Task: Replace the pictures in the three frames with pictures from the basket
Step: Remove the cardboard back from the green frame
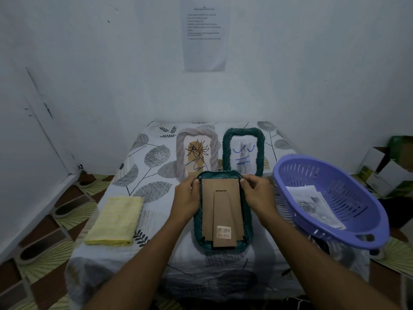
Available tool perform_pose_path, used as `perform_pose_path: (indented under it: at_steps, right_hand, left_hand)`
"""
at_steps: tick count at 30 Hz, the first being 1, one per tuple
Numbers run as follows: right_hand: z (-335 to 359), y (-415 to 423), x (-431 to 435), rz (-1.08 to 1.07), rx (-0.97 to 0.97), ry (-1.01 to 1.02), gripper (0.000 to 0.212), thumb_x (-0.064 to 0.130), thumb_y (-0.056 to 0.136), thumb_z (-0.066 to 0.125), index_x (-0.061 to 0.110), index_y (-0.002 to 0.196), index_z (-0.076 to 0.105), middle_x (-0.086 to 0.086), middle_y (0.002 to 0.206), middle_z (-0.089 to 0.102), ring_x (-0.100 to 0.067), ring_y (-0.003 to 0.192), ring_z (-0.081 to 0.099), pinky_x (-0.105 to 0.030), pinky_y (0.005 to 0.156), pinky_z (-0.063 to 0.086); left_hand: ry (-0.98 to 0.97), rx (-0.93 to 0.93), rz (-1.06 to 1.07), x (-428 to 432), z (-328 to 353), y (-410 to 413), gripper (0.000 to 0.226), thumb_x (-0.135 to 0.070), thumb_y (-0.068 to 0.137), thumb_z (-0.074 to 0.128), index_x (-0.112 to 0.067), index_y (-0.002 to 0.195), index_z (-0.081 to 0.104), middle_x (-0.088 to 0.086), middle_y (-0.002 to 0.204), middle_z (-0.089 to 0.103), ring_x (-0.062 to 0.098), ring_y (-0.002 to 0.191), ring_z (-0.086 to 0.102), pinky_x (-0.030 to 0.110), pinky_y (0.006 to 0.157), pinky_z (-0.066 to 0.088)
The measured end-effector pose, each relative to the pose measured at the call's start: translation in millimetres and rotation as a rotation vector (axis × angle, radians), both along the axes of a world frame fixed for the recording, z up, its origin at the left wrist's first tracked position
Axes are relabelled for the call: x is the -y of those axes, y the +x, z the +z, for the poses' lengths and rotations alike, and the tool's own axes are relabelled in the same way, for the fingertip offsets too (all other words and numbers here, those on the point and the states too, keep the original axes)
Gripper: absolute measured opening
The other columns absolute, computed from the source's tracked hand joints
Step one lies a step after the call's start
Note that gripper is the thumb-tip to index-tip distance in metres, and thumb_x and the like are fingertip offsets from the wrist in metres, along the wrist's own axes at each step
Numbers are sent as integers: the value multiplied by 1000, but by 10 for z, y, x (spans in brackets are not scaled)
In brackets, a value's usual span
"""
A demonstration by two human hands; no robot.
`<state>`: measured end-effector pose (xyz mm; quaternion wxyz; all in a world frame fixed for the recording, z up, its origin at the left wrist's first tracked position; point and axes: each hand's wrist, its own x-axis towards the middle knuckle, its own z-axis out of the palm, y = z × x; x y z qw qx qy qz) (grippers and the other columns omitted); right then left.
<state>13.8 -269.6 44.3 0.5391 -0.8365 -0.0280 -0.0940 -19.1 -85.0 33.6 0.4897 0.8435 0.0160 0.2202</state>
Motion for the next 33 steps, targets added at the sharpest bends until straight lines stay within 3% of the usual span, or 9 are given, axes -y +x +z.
perform_pose_path:
  at_steps: [4, 6, 11, 14, 16, 20, 24, 28, 33]
  right_hand:
    - [-15, 53, 40, -76, -114, 177, 25, 19, 95, 57, 9, 114, 69, -6, 110, 71, -21, 101, 64, -47, 94, 52]
    - [31, 72, 46, -106, -142, 260, 23, 21, 95, 58, 13, 113, 68, -8, 110, 70, -25, 100, 64, -50, 92, 53]
    - [142, 77, 12, -89, -145, 341, 6, 28, 91, 63, 26, 97, 65, -7, 99, 67, -26, 89, 66, -52, 82, 57]
    - [100, -83, 17, 20, -164, 282, 18, 29, 94, 59, 27, 112, 61, -4, 112, 64, -21, 100, 63, -46, 85, 56]
    - [27, -215, 41, 118, -200, 285, 33, 23, 96, 57, 29, 129, 54, -5, 117, 62, -20, 102, 63, -37, 76, 56]
    - [-99, -316, 120, 216, -264, 354, 60, 13, 92, 62, 33, 144, 39, -13, 123, 60, -24, 99, 65, -37, 67, 60]
    - [-132, -233, 217, 255, -285, 375, 78, 12, 84, 72, 35, 147, 33, -17, 135, 51, -30, 105, 64, -46, 76, 60]
    - [-68, -206, 251, 297, -268, 333, 84, 2, 81, 74, 28, 149, 32, -15, 133, 53, -25, 98, 66, -38, 70, 60]
    - [-73, -179, 262, 307, -265, 325, 83, -6, 82, 69, 25, 149, 32, -15, 133, 54, -25, 98, 66, -30, 62, 57]
  left_hand:
    - [-248, -149, -98, -43, -57, -61, 29, -33, 101, 37, -24, 116, 60, -5, 111, 65, 12, 103, 60, 34, 90, 50]
    - [-242, -203, -139, -70, -99, -122, 27, -31, 101, 39, -21, 109, 62, 0, 105, 67, 19, 100, 63, 44, 89, 53]
    - [-389, -196, -113, -57, -48, -181, 25, -12, 100, 44, -18, 95, 67, 5, 95, 71, 19, 89, 65, 34, 77, 56]
    - [-516, -164, -39, -73, 37, -108, 23, -11, 99, 46, -21, 92, 66, 7, 97, 71, 20, 89, 66, 33, 75, 55]
    - [-556, -155, -15, -93, 75, -61, 16, -15, 99, 48, -23, 99, 62, 9, 103, 69, 21, 92, 66, 41, 79, 57]
    - [-422, -119, -17, -133, 96, -48, 11, -24, 98, 49, -29, 108, 51, 10, 109, 66, 23, 94, 66, 49, 78, 57]
    - [-299, -191, -199, -158, 96, -161, 44, -32, 97, 51, -34, 139, 39, -3, 119, 58, 13, 87, 64, 33, 61, 56]
    - [-310, -286, -360, -192, 21, -212, 81, -9, 86, 62, -35, 150, 19, 2, 126, 54, 21, 72, 56, 30, 49, 41]
    - [-339, -269, -392, -162, -8, -246, 87, -1, 88, 60, -34, 152, 11, 0, 133, 52, 22, 72, 54, 30, 48, 40]
